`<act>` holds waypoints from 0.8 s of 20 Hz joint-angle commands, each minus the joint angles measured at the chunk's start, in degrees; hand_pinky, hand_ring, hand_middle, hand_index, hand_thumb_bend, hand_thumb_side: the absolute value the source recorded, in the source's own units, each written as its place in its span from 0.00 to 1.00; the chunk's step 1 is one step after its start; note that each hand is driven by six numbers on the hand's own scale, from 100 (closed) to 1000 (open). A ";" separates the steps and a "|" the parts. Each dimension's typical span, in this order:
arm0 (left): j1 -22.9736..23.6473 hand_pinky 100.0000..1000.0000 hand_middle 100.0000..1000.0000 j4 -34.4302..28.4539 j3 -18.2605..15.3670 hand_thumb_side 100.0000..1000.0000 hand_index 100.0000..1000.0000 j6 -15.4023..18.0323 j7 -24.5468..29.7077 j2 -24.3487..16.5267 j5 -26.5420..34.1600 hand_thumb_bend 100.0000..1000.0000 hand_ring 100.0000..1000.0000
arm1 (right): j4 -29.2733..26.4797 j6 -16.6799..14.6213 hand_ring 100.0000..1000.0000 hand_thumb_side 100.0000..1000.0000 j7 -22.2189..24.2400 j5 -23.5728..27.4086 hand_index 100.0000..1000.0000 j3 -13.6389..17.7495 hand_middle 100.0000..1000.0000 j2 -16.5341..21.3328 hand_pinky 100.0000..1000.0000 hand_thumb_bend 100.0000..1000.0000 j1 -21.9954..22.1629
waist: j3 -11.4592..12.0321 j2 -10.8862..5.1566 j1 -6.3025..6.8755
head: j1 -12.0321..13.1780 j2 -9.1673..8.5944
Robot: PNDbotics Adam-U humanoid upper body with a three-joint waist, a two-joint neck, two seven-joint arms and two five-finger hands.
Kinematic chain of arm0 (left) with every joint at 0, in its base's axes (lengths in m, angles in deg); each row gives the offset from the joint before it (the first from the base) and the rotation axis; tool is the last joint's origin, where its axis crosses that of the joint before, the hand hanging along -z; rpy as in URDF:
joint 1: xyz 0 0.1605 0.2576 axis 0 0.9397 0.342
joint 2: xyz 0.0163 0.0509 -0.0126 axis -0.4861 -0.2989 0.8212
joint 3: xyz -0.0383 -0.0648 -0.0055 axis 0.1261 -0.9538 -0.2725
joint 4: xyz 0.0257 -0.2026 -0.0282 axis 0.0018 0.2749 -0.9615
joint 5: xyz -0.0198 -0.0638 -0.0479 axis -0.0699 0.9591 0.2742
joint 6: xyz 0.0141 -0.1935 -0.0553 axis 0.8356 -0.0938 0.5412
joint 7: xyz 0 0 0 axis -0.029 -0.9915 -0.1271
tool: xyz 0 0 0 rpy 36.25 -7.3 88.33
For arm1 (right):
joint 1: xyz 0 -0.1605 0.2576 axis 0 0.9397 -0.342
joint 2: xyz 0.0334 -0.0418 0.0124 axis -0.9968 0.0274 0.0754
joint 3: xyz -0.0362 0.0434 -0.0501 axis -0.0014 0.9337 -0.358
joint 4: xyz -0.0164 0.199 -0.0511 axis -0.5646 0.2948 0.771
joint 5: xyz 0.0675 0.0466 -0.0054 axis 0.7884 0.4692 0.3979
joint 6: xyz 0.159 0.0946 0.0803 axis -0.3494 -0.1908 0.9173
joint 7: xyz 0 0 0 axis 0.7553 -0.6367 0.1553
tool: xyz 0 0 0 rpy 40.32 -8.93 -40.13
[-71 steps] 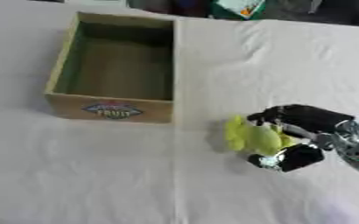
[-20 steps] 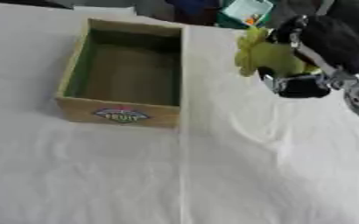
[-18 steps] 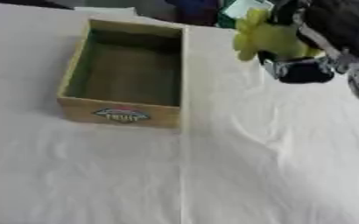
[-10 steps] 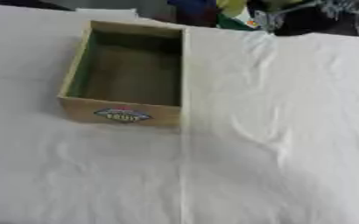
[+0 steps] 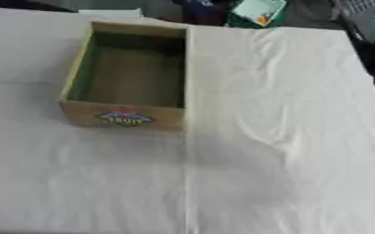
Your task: Pick up objects on the table and place them in the box.
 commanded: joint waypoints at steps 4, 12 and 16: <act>0.04 0.43 0.49 -1.24 0.51 0.55 0.64 0.04 0.88 -0.25 0.53 0.00 0.47 | 11.42 -2.28 0.52 0.18 0.92 -4.30 0.44 -3.00 0.29 -7.26 0.73 0.00 -4.54 | 0.89 -1.05 0.57 | -1.04 -0.20; 0.03 0.43 0.49 -1.24 0.87 0.55 0.64 0.01 1.49 -0.01 1.08 0.00 0.47 | 25.98 -5.48 0.53 0.18 -1.24 -9.83 0.44 -3.53 0.29 -14.76 0.73 0.00 -6.08 | 2.04 -0.98 0.75 | -2.20 -0.86; -0.08 0.43 0.49 -1.24 0.86 0.55 0.64 -0.02 1.65 0.15 1.18 0.00 0.47 | 30.44 -7.72 0.54 0.19 -1.50 -11.35 0.44 -3.92 0.29 -16.31 0.73 0.00 -5.55 | 2.24 -0.78 0.78 | -2.23 -1.15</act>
